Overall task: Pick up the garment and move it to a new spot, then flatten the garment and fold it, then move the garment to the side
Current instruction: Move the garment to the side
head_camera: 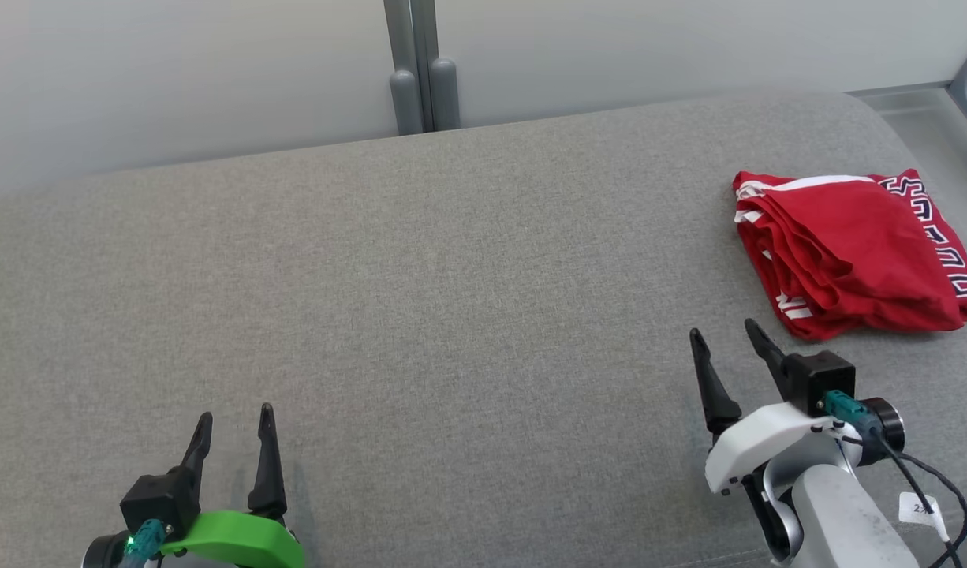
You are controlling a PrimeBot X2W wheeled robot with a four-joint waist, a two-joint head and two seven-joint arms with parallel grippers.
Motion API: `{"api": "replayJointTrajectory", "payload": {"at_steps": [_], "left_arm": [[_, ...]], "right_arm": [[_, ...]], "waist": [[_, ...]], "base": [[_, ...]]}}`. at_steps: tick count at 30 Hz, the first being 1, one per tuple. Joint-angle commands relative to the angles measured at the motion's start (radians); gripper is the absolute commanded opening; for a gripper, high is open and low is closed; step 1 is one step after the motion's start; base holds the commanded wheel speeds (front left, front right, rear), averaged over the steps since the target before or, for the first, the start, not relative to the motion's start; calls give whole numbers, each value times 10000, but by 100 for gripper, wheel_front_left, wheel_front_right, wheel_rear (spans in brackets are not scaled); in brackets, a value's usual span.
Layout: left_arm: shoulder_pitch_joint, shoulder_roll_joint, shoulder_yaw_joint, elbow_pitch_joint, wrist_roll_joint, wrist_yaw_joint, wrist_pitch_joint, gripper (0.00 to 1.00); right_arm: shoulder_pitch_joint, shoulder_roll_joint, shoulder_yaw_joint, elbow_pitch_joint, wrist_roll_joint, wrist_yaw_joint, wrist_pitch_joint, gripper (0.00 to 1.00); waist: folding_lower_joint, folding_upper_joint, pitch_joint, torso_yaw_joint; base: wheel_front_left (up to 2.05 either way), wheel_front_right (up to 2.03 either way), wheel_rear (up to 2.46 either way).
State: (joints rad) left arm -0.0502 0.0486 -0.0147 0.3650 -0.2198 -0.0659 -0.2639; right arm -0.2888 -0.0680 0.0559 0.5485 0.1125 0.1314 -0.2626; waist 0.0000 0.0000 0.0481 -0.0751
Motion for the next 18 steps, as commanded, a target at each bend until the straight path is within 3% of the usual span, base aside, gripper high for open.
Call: {"api": "replayJointTrajectory", "payload": {"at_steps": [1,9,18], "left_arm": [[160,46,73,-62,-74,71,5,100],[435,46,232,-279,7,387,5,100],[606,46,300,-293,13,502,5,100]], "right_arm": [[234,47,98,-138,-125,-20,-18,100],[669,134,406,-605,-776,-19,-19,100],[982,158,496,-977,-746,-20,-19,100]], "waist": [[0,0,-246,13],[0,0,-538,-128],[0,0,-692,-173]], "base": [[0,0,0],[0,0,0],[0,0,0]]}}
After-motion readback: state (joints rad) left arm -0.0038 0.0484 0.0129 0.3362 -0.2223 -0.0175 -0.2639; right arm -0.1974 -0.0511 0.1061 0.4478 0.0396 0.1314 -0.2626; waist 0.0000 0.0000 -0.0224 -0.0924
